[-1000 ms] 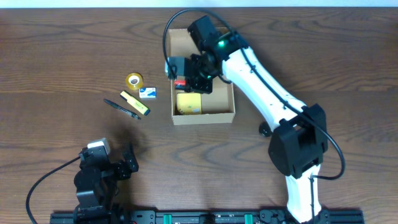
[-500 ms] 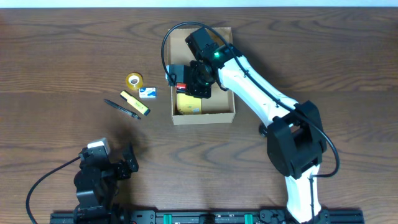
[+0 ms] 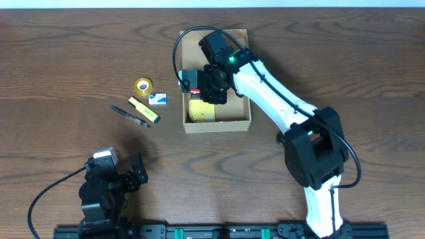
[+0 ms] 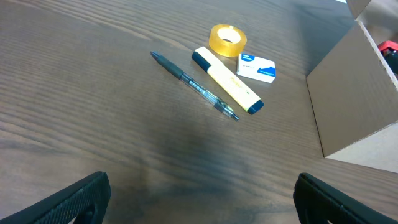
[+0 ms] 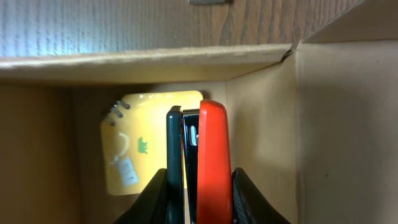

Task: Pack container
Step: 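Lower the stapler into the box beside the notepad and release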

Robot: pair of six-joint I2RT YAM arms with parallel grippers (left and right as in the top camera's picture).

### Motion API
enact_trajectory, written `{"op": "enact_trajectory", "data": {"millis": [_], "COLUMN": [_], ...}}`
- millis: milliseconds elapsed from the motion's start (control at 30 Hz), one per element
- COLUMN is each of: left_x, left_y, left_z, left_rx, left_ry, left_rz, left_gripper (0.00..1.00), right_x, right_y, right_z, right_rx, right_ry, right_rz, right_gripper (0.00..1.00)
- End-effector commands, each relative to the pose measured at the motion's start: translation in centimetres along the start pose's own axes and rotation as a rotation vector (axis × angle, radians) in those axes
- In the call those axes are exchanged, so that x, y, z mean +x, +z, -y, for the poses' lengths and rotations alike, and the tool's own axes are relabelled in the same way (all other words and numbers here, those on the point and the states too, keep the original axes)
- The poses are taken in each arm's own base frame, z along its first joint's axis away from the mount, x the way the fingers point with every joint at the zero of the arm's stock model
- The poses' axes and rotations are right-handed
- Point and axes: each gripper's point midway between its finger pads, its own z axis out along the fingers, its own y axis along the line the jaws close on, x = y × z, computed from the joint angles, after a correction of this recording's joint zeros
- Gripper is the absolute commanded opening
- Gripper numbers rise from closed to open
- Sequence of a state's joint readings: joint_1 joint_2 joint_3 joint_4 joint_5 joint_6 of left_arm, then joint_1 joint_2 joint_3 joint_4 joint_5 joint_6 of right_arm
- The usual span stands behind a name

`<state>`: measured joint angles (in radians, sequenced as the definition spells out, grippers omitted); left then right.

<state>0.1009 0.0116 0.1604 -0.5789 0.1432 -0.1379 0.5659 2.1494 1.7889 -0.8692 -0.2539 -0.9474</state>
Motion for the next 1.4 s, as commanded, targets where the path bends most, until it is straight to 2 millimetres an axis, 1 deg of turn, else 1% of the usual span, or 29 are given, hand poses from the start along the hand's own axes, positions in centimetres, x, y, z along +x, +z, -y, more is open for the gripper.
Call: {"op": "enact_trajectory", "data": {"millis": [0,67,167,367,467,567,833,867,900,1133,1367], "left_x": [0.2,0.2,0.2,0.2,0.2,0.2,0.2,0.2,0.2,0.2,0.2], "left_y": [0.1,0.1,0.1,0.1,0.1,0.1,0.1,0.1,0.1,0.1,0.1], "left_z": [0.1,0.1,0.1,0.1,0.1,0.1,0.1,0.1,0.1,0.1,0.1], "left_rx": [0.007,0.007,0.007,0.007,0.007,0.007,0.007,0.007,0.007,0.007,0.007], "left_ry": [0.002,0.002,0.002,0.002,0.002,0.002,0.002,0.002,0.002,0.002,0.002], "left_rz": [-0.002,-0.002,-0.002,-0.002,-0.002,-0.002,-0.002,-0.002,-0.002,-0.002,-0.002], "left_gripper": [0.95,0.95,0.95,0.95,0.95,0.95,0.95,0.95,0.95,0.95,0.95], "right_x": [1.0,1.0,1.5,1.2,1.2,1.1,1.1,1.1,1.1,1.1,1.0], "right_y": [1.4,2.0,3.3,5.1,5.6,5.6,5.6,5.6,5.6,5.7,5.7], "right_z": [0.3,0.7,0.6,1.8,2.3,2.3,2.3,2.3,2.3,2.3,2.3], "right_rx": [-0.011,-0.003,-0.017,0.023,0.036,0.039,0.039,0.039,0.039,0.039,0.039], "right_ry": [-0.033,-0.036,-0.077,-0.100,-0.105,-0.106,-0.105,-0.105,-0.105,-0.106,-0.107], "right_rz": [-0.007,-0.003,-0.012,0.013,0.021,0.023,0.024,0.024,0.024,0.024,0.025], "right_gripper": [0.01,0.01,0.01,0.01,0.01,0.03,0.17,0.20,0.26,0.31,0.40]}}
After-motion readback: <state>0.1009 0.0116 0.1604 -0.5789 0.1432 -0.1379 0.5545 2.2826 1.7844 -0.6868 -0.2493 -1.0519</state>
